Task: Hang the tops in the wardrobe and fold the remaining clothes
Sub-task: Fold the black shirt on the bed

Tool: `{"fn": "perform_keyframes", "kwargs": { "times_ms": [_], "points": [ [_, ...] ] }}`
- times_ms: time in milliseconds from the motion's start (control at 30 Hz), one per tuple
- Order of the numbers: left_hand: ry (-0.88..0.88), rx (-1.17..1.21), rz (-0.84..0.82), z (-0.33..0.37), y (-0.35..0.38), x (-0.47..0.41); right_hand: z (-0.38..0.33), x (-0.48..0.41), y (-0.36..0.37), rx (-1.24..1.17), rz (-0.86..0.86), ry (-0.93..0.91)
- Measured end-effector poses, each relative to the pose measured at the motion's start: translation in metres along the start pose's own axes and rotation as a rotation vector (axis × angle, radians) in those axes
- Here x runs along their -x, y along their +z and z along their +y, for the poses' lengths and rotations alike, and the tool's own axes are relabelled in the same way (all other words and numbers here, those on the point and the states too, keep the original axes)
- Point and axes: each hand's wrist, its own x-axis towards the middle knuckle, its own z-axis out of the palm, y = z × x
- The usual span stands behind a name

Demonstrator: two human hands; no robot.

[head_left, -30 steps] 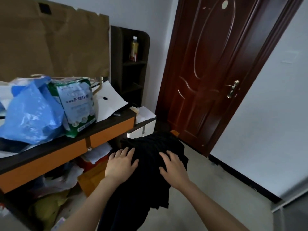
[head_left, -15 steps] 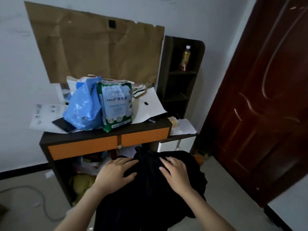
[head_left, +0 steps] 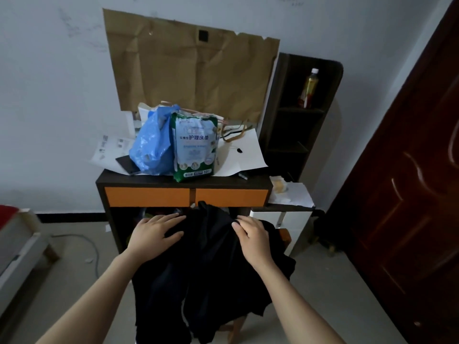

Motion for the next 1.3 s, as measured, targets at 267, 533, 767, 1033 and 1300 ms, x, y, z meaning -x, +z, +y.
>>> {"fn": "perform_keyframes", "kwargs": {
  "times_ms": [267,533,767,1033,1300],
  "points": [
    [-0.032,0.529,0.312,0.072,-0.01,0.029,-0.041,0.016,-0.064,-0.558,0.326,-0.055],
    [0.08,1.026,0.245,0.134,-0.02,0.042,-0.079,0.007,-0.094,-0.545,0.315,-0.261],
    [-0.087,1.037,0.59,0.086,-0.064,0.08,-0.102,-0.005,-0.087,-0.5,0.265,-0.289],
    [-0.239,0.857,0.868,0.014,-0.12,0.156,-0.164,0.005,-0.024,-0.48,0.061,-0.398],
    [-0.392,0.528,0.978,-0.059,-0.155,0.28,-0.264,0.043,0.062,-0.538,-0.197,-0.587]
  ]
}}
